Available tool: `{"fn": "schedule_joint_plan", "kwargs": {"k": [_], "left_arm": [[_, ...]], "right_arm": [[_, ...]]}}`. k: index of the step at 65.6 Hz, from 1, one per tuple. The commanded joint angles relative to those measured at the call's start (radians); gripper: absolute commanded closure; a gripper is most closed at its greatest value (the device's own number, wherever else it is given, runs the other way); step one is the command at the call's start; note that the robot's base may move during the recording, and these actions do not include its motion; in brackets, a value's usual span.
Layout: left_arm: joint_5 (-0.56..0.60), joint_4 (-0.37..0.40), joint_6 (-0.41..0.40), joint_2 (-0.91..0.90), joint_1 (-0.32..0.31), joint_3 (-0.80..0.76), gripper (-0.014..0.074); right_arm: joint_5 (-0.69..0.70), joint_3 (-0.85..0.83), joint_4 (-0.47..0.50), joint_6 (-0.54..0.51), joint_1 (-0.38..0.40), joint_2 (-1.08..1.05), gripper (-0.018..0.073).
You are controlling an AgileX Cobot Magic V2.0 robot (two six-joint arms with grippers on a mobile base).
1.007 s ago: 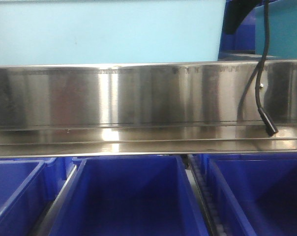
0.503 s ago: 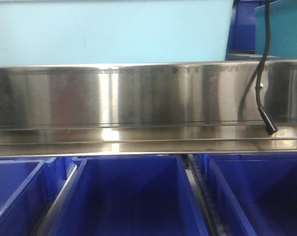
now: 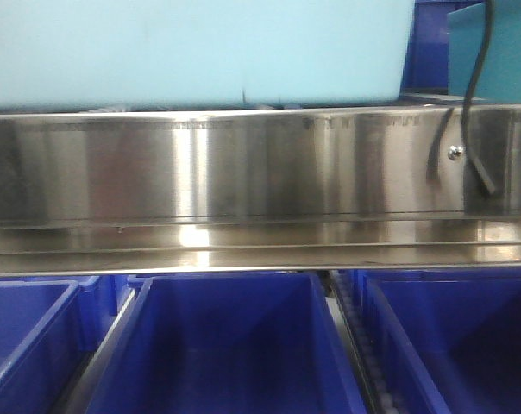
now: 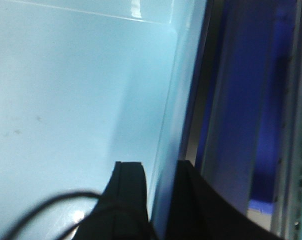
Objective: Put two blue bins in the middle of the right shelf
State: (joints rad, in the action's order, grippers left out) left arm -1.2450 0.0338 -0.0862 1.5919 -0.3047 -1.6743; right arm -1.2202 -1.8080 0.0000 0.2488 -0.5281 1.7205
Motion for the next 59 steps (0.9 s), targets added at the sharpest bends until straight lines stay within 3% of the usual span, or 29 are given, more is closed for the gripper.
{"fn": "schedule_joint_plan", "kwargs": {"k": [1, 22, 35, 59], "left_arm": [[0.024, 0.036, -0.005, -0.038, -0.012, -0.092, 0.0707], [0.024, 0.033, -0.005, -0.047, -0.085, -0.359, 0.0707], [0.024, 0.033, -0.005, -0.047, -0.097, -0.38, 0.0707], [0.024, 0.033, -0.005, -0.047, -0.097, -0.38, 0.0707]], "right_arm": [[0.053, -0.008, -0.031, -0.018, -0.002, -0.061, 0.0713], [0.069, -0.197, -0.107, -0.018, -0.002, -0.108, 0.0713], [0.078, -0.286, -0.111, -0.018, -0.002, -0.108, 0.0713], [0.085, -0.289, -0.111, -0.018, -0.002, -0.104, 0.0713]]}}
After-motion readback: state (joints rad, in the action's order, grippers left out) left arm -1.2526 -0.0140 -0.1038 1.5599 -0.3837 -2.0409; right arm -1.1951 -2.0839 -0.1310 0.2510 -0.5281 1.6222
